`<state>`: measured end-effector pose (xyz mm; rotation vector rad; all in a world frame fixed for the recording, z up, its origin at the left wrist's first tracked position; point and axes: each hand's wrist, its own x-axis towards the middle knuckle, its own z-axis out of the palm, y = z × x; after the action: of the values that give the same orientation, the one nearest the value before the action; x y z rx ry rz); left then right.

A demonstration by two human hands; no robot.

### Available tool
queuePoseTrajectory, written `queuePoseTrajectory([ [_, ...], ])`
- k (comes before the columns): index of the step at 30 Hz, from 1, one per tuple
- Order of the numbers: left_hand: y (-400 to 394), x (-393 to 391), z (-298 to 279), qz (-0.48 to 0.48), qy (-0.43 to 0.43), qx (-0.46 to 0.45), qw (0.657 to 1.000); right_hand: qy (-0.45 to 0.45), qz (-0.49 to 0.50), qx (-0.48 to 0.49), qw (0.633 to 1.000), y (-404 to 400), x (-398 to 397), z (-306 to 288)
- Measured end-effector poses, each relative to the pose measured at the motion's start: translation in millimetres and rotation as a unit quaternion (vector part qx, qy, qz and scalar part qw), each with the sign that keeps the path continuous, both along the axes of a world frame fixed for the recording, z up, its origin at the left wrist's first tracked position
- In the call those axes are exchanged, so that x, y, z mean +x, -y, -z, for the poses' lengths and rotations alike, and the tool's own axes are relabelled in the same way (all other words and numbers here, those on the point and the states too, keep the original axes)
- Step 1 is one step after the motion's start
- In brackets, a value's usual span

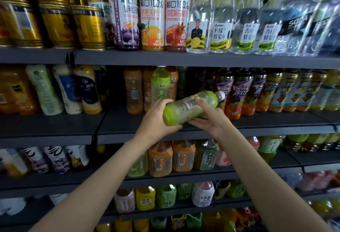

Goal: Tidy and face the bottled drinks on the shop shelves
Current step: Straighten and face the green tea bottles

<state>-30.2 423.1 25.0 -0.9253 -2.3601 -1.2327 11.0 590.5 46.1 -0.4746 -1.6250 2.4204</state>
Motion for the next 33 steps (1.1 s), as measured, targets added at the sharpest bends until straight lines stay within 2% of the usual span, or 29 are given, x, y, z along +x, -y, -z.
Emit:
queuePoseTrajectory([
  [2,7.9,-2.0,-4.7,0.022,0.062,0.008,0.998,-0.011,0.016,-0.023,1.0,2.8,-0.2,0.1],
  [3,13.0,-2.1,-7.5,0.046,0.143,0.031,0.988,-0.021,0.021,-0.026,0.999,2.9,-0.8,-0.1],
  [4,17.8,-1.7,-10.5,0.083,0.254,0.08,0.96,-0.034,0.021,-0.023,0.999,2.9,-1.5,-1.9],
  [5,22.1,-1.8,-11.6,0.123,0.364,0.144,0.912,-0.048,0.015,-0.016,0.999,2.9,-1.6,-5.1],
  [6,25.1,-3.8,-9.4,0.144,0.427,0.192,0.872,-0.063,0.004,-0.009,0.998,2.6,-1.9,-8.1],
  [7,26.7,-4.2,-7.3,0.149,0.438,0.215,0.86,-0.074,-0.009,-0.003,0.997,2.4,-2.5,-10.6],
  [8,26.4,-3.7,-5.6,0.14,0.413,0.215,0.874,-0.083,-0.022,0.0,0.996,2.7,-2.9,-12.8],
  [9,25.4,-3.1,-4.1,0.116,0.356,0.192,0.907,-0.089,-0.036,0.004,0.995,3.9,-2.6,-15.2],
  [11,23.8,-1.7,-3.2,0.049,0.184,0.111,0.975,-0.094,-0.056,0.009,0.994,8.2,-2.8,-17.8],
  [13,22.8,-0.2,-2.7,0.013,0.063,0.071,0.995,-0.084,-0.061,0.014,0.995,12.6,-3.2,-17.1],
  [16,23.0,2.1,-1.9,0.009,-0.02,0.043,0.999,-0.057,-0.028,-0.008,0.998,15.8,-5.1,-15.2],
  [18,23.1,2.1,-1.1,0.021,-0.015,0.031,0.999,-0.055,-0.018,-0.017,0.998,14.9,-5.7,-11.8],
  [19,23.7,0.3,-1.5,0.035,0.014,0.027,0.999,-0.059,-0.017,-0.012,0.998,13.8,-5.5,-10.2],
  [23,23.8,-6.2,-8.6,0.094,0.195,0.021,0.976,-0.086,-0.038,0.085,0.992,9.1,0.5,-6.0],
  [27,21.4,-8.3,-11.4,0.115,0.309,0.012,0.944,-0.125,-0.1,0.097,0.982,5.7,6.8,2.2],
  [29,19.2,-6.6,-10.3,0.115,0.303,-0.019,0.946,-0.13,-0.12,0.11,0.978,5.9,9.0,4.6],
  [33,13.7,-3.1,3.0,0.029,0.196,-0.075,0.977,-0.102,-0.101,0.19,0.971,9.7,3.2,8.3],
])
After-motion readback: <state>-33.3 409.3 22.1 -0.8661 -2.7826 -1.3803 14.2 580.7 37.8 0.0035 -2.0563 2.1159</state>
